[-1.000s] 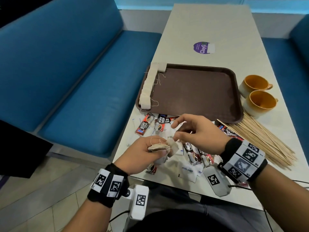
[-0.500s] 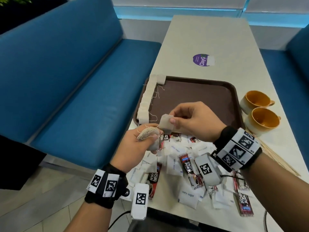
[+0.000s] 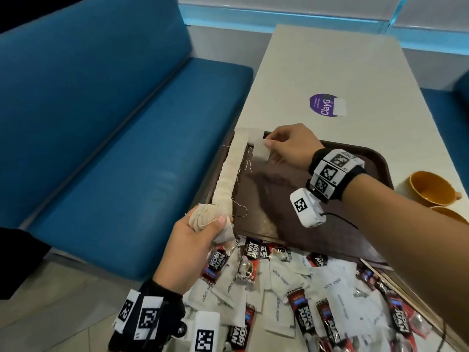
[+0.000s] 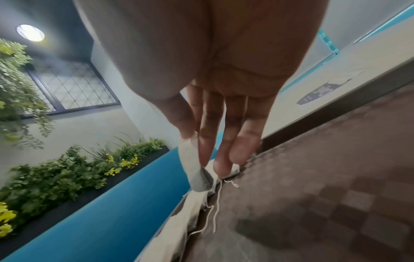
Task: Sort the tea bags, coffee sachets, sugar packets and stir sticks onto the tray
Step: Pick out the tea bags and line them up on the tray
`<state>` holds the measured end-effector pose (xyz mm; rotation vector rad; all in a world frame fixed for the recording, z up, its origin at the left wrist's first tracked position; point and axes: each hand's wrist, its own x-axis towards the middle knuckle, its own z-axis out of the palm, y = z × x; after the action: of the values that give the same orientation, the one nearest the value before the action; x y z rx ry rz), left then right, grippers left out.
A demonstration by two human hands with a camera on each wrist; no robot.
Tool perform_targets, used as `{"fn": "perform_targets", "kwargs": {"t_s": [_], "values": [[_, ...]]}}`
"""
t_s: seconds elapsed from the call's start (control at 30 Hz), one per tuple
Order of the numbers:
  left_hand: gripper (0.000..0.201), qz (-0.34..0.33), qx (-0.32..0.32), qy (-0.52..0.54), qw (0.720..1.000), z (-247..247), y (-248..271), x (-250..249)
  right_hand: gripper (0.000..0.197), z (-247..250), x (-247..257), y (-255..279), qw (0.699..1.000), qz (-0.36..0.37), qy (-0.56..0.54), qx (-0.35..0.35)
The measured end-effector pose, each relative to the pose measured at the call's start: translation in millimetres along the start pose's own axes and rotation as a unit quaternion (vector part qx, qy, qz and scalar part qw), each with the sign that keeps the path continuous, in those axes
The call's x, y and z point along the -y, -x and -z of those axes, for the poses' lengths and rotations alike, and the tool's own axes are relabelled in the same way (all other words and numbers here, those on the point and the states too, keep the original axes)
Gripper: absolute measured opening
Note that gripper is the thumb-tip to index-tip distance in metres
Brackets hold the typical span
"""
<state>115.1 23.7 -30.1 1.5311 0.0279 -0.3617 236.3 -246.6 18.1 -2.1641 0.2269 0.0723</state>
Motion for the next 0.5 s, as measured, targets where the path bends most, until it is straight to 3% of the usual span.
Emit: {"fn": "perform_targets", "kwargs": {"t_s": [0.17, 0.3, 0.5], "values": [[0.015, 0.019, -0.018, 0.004, 1.0, 1.4, -9.9, -2.2, 0.012, -6.5, -3.1, -37.6, 0.999, -0.042, -0.009, 0.023], [0.018, 0.036, 0.016, -0.006, 0.999, 3.6, -13.7, -2.6, 0.012, -7.4, -13.9, -63.2, 0.996, -0.086, -0.004, 0.017], [0.029, 0.032, 0.022, 0.006, 0.999, -1.0, -12.7, -2.0, 0.013, -10.2, -23.9, -92.7, 0.996, -0.074, 0.047, -0.018]]}}
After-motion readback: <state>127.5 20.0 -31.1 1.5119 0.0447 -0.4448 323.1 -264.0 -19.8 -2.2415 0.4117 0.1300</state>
